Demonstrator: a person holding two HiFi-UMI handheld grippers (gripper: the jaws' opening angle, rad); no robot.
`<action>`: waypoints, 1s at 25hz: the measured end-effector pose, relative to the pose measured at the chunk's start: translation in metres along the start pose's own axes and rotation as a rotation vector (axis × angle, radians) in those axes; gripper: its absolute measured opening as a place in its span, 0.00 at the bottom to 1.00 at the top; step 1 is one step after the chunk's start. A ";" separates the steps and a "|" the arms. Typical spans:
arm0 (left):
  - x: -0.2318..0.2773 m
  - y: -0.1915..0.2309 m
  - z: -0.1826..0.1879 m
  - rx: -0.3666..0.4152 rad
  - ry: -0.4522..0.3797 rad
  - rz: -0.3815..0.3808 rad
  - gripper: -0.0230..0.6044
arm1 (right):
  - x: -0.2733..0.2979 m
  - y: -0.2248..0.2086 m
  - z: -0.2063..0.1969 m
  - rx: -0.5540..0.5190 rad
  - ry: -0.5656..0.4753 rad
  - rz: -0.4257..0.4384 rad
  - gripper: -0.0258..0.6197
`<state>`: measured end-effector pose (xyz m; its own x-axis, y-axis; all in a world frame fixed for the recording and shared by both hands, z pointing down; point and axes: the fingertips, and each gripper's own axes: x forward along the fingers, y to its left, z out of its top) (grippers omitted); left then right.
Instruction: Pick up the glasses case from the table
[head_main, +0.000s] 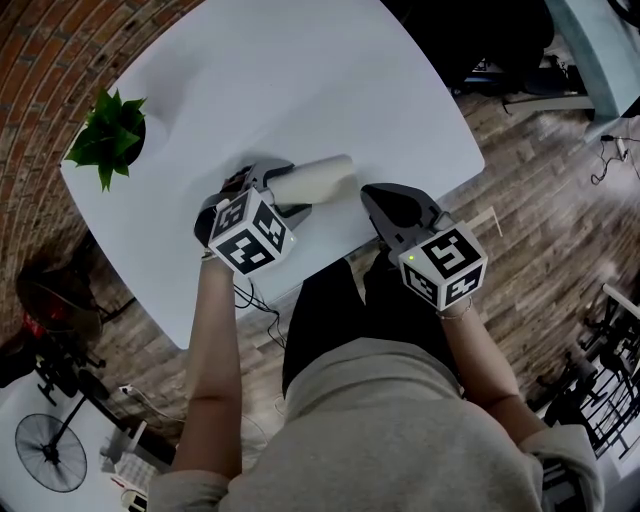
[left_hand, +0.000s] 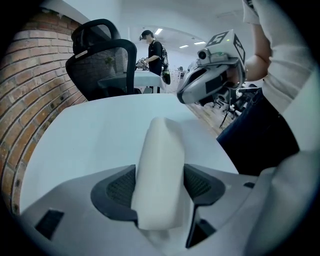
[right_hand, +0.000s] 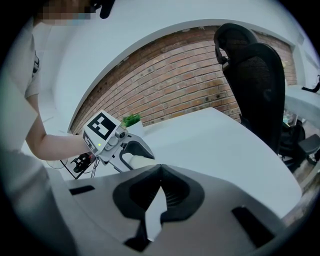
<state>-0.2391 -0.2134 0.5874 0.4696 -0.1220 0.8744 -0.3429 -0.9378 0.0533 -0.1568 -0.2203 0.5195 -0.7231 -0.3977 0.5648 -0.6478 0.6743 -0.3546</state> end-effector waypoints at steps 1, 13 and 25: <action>0.000 0.000 0.000 0.004 -0.005 0.001 0.51 | 0.000 -0.001 0.000 -0.001 0.000 -0.004 0.04; -0.013 0.009 0.003 -0.119 -0.159 0.061 0.49 | 0.006 -0.024 0.002 0.068 -0.021 -0.080 0.04; -0.023 0.006 0.005 -0.239 -0.292 0.102 0.49 | 0.031 -0.019 0.021 0.344 -0.147 0.090 0.40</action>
<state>-0.2482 -0.2179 0.5656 0.6237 -0.3300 0.7086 -0.5630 -0.8185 0.1143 -0.1717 -0.2581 0.5281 -0.7910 -0.4483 0.4163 -0.6050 0.4718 -0.6414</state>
